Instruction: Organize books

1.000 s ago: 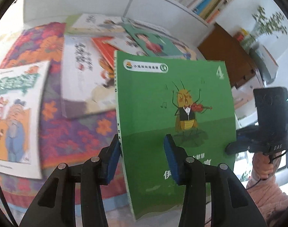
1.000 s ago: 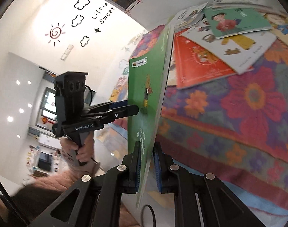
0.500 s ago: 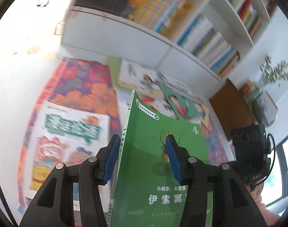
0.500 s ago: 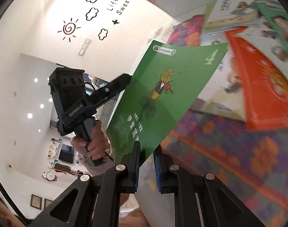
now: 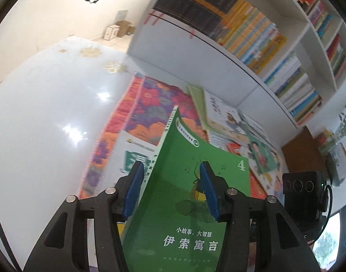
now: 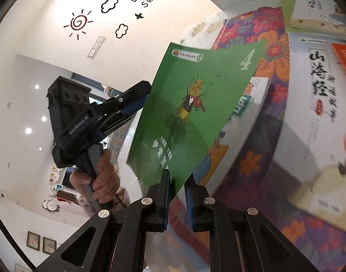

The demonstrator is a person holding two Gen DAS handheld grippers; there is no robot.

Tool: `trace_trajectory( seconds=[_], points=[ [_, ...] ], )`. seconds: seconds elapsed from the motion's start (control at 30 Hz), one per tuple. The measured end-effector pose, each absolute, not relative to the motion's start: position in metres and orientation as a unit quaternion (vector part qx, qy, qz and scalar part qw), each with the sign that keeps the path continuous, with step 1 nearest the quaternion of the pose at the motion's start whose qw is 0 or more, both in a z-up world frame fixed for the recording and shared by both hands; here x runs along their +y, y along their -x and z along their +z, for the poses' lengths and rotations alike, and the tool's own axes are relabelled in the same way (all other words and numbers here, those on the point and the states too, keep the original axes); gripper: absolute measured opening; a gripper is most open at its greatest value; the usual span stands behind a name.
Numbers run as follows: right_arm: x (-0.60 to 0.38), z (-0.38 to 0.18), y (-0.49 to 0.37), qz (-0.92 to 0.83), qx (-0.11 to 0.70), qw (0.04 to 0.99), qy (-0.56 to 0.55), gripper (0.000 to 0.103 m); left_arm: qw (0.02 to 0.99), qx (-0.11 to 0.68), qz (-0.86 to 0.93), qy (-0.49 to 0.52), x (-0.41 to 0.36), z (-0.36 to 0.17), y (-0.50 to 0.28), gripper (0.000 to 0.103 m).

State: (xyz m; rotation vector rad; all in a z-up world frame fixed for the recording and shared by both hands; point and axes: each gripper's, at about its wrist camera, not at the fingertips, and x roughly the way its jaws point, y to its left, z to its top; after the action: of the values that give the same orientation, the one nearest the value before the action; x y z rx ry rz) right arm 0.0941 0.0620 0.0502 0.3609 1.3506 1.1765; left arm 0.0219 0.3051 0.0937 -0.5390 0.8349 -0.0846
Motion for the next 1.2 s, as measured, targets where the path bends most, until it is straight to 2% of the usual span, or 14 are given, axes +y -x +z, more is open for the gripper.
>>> trace_trajectory(
  seconds=[0.33, 0.63, 1.2],
  points=[
    [0.052, 0.008, -0.112, 0.487, 0.594, 0.611, -0.193, 0.014, 0.842, 0.432, -0.044, 0.319, 0.331, 0.048, -0.041, 0.048],
    [0.057, 0.009, -0.106, 0.496, 0.570, 0.629, -0.181, 0.014, 0.846, 0.458, -0.002, 0.272, 0.323, 0.034, -0.048, 0.048],
    [0.076, 0.015, -0.099, 0.505, 0.533, 0.662, -0.153, 0.014, 0.870, 0.458, 0.061, 0.171, 0.301, 0.041, -0.047, 0.051]
  ],
)
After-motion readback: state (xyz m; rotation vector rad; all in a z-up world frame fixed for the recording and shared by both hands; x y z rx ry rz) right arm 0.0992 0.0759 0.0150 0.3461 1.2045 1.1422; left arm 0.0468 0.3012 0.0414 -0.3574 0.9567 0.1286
